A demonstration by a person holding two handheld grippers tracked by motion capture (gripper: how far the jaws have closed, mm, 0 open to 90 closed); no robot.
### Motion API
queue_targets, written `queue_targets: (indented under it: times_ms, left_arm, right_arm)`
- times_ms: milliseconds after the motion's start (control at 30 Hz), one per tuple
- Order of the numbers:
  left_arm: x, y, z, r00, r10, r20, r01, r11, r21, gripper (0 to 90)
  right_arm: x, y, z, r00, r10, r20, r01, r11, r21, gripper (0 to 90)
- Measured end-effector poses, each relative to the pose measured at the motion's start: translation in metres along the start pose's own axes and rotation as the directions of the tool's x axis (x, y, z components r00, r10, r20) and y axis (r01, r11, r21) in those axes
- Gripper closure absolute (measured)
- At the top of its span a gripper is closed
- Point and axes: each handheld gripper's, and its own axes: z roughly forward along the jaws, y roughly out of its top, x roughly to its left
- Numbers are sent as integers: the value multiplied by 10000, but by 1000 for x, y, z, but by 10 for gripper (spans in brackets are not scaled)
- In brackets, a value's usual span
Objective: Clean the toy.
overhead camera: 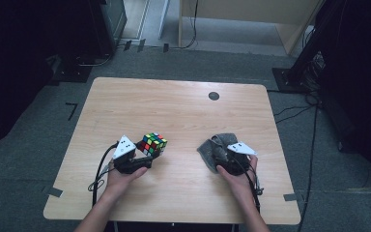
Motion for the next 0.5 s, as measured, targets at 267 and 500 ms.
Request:
queue_targets:
  times_ms: [267, 500]
  left_arm:
    - [10, -7, 13, 9950, -260, -962, 350, 9951, 929, 337]
    - [14, -15, 22, 9884, -189, -1506, 422, 9874, 1528, 334]
  right_arm:
    - [8, 8, -12, 9999, -169, -26, 167, 9987, -491, 154]
    - [12, 7, -10, 9995, -310, 96, 313, 9987, -391, 154]
